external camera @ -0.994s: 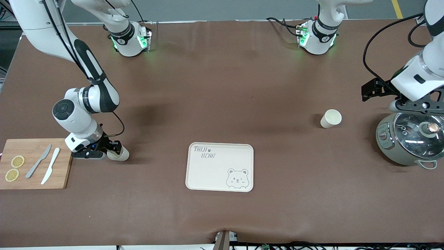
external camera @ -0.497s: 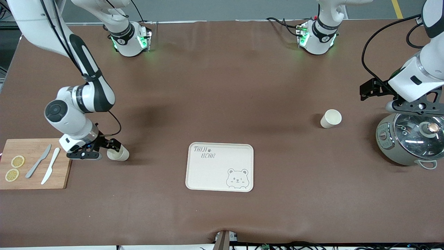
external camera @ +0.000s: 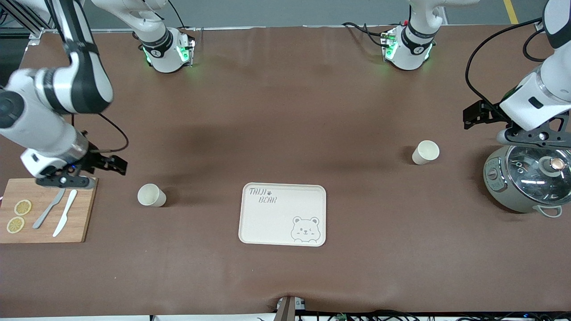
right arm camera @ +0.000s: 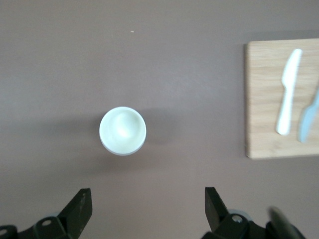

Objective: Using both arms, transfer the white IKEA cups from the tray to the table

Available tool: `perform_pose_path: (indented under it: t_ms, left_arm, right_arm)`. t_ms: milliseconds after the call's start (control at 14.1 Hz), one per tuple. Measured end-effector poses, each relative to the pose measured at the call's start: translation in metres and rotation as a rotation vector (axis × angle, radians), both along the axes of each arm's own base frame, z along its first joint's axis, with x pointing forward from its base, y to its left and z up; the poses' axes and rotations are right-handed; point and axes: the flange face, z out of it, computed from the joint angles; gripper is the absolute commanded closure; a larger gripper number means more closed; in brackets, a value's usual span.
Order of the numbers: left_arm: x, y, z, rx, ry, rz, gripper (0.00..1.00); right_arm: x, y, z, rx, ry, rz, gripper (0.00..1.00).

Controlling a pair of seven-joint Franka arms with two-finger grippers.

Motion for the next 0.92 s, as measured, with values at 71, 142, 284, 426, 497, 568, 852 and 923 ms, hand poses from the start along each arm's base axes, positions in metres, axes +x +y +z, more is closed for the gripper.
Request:
perform_pose_path:
  t_ms: [71, 142, 284, 426, 497, 568, 852, 923]
  left_arm:
    - [0.000, 0.000, 0.001, -0.001, -0.004, 0.000, 0.00]
    - [0.002, 0.000, 0.002, -0.004, -0.014, 0.000, 0.00]
    - [0.004, 0.001, 0.004, -0.007, -0.033, 0.003, 0.00]
    - [0.005, 0.004, 0.004, -0.008, -0.042, 0.007, 0.00]
    - [0.005, 0.004, 0.005, -0.009, -0.044, 0.008, 0.00]
    - [0.006, 0.004, 0.005, -0.009, -0.045, 0.008, 0.00]
    - [0.006, 0.004, 0.005, -0.009, -0.046, 0.006, 0.00]
    - [0.006, 0.004, 0.005, -0.009, -0.046, 0.006, 0.00]
  right_arm:
    - [-0.004, -0.001, 0.026, -0.003, -0.002, -0.005, 0.00]
    - [-0.007, -0.001, 0.052, -0.006, -0.011, -0.009, 0.00]
    - [-0.016, -0.003, 0.095, -0.009, -0.025, -0.017, 0.00]
    - [-0.025, -0.006, 0.129, -0.012, -0.015, -0.020, 0.00]
    - [-0.027, -0.008, 0.145, -0.014, -0.015, -0.006, 0.00]
    - [-0.028, -0.011, 0.157, -0.015, -0.019, 0.015, 0.00]
    - [-0.028, -0.034, 0.163, -0.017, -0.021, 0.038, 0.00]
    - [-0.027, -0.035, 0.161, -0.017, -0.017, 0.037, 0.00]
